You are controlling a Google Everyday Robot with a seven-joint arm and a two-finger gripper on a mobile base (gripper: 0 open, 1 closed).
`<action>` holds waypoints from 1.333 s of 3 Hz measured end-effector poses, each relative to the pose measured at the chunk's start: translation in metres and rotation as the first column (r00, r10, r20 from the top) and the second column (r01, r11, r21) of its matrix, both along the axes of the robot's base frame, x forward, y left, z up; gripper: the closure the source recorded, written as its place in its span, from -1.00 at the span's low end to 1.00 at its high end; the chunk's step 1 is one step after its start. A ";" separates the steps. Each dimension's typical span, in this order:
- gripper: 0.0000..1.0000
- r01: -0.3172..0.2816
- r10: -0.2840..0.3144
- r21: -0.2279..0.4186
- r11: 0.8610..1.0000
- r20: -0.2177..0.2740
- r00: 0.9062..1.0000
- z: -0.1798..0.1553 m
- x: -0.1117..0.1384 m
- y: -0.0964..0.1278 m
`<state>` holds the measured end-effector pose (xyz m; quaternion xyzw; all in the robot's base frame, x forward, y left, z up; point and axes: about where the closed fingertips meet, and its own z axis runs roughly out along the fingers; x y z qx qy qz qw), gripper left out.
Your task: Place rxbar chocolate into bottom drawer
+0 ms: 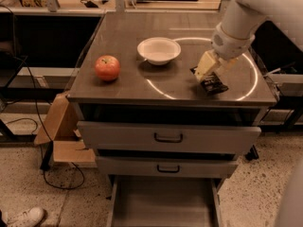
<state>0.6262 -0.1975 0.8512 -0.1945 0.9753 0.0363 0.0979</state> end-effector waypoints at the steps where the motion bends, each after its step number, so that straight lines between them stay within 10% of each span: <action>1: 1.00 0.029 -0.031 0.041 0.999 0.054 0.998 0.019 -0.029 -0.024; 4: 1.00 0.110 -0.114 0.086 0.990 0.039 0.993 0.005 -0.063 -0.047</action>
Offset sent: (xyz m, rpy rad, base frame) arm -0.0960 -0.0680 0.0010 0.1054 -0.0266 -0.1582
